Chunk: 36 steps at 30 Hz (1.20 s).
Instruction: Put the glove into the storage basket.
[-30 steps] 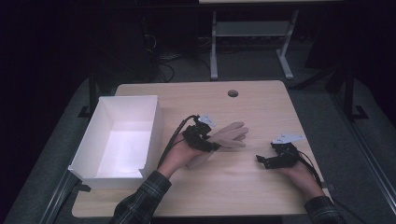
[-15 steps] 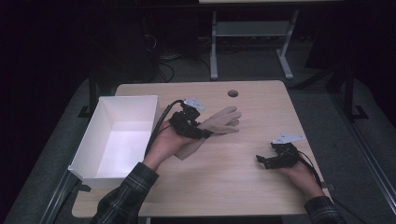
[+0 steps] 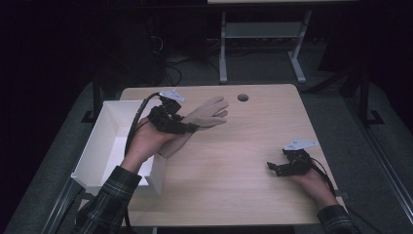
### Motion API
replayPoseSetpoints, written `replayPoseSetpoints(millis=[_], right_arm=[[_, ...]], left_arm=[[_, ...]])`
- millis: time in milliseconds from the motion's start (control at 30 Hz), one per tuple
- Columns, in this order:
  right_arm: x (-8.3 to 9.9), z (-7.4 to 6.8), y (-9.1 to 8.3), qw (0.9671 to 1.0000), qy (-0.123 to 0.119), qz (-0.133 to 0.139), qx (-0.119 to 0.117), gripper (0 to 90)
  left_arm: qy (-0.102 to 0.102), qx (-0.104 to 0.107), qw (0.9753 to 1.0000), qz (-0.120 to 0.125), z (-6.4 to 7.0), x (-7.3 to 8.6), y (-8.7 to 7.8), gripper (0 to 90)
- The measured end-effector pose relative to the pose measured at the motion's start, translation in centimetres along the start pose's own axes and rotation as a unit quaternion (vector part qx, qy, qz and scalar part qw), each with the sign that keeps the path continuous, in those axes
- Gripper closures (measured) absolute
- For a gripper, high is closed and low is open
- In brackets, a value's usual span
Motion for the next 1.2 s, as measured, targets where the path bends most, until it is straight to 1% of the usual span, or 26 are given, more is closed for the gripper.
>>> replayPoseSetpoints(millis=[67,200,333,400,500,600,633,667,700,800,900,933,967,1000,1100,1200], right_arm=[[0.0,0.0,0.0,1.0000,0.000,0.000,0.000,13.0],[0.0,0.0,0.0,1.0000,0.000,0.000,0.000,12.9],[0.0,0.0,0.0,1.0000,0.000,0.000,0.000,13.0],[0.0,0.0,0.0,1.0000,0.000,0.000,0.000,12.9],[0.0,0.0,0.0,1.0000,0.000,0.000,0.000,13.0],[0.0,0.0,0.0,1.0000,0.000,0.000,0.000,13.0],[0.0,0.0,0.0,1.0000,0.000,0.000,0.000,13.0],[0.0,0.0,0.0,1.0000,0.000,0.000,0.000,13.0],[0.0,0.0,0.0,1.0000,0.000,0.000,0.000,13.0],[0.0,0.0,0.0,1.0000,0.000,0.000,0.000,12.9],[0.0,0.0,0.0,1.0000,0.000,0.000,0.000,13.0],[0.0,0.0,0.0,1.0000,0.000,0.000,0.000,13.0],[0.0,0.0,0.0,1.0000,0.000,0.000,0.000,13.0],[0.0,0.0,0.0,1.0000,0.000,0.000,0.000,12.9],[0.0,0.0,0.0,1.0000,0.000,0.000,0.000,13.0],[0.0,0.0,0.0,1.0000,0.000,0.000,0.001,13.0]], left_arm=[[-0.005,-0.009,1.0000,0.001,-0.5,0.4,-0.9,63.3],[-0.020,-0.027,0.9994,0.007,-1.7,1.4,-2.7,63.3],[-0.041,-0.050,0.9978,0.014,-3.0,2.9,-4.4,63.3],[-0.051,-0.058,0.9968,0.018,-3.6,3.7,-5.2,63.3],[-0.064,-0.078,0.9948,0.018,-4.4,4.9,-6.3,63.3],[-0.075,-0.100,0.9921,0.015,-5.2,6.2,-7.2,63.3],[-0.075,-0.100,0.9921,0.015,-5.2,6.2,-7.2,63.3],[-0.084,-0.116,0.9896,0.015,-5.6,7.1,-7.6,63.3],[-0.086,-0.123,0.9886,0.013,-5.9,7.6,-7.7,63.3],[-0.104,-0.142,0.9844,0.009,-6.4,9.3,-7.8,63.3],[-0.120,-0.151,0.9812,0.005,-7.1,10.9,-7.4,63.3],[-0.124,-0.155,0.9800,0.002,-7.2,11.4,-7.3,63.3],[-0.125,-0.158,0.9794,-0.003,-7.4,11.8,-7.1,63.3],[-0.130,-0.163,0.9781,-0.006,-7.6,12.3,-6.9,63.3],[-0.139,-0.167,0.9760,-0.014,-8.0,13.4,-6.1,63.3],[-0.149,-0.165,0.9748,-0.018,-8.3,14.4,-5.2,63.3]])
Point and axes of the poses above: each handheld gripper's, and its own axes: y roughly forward along the jaws, x roughly out of its underside, z roughly to its right, the point moved 1 cm from there along y, roughly forward along the jaws, and after that the axes turned 2 degrees about y, right-handed, at the moved point
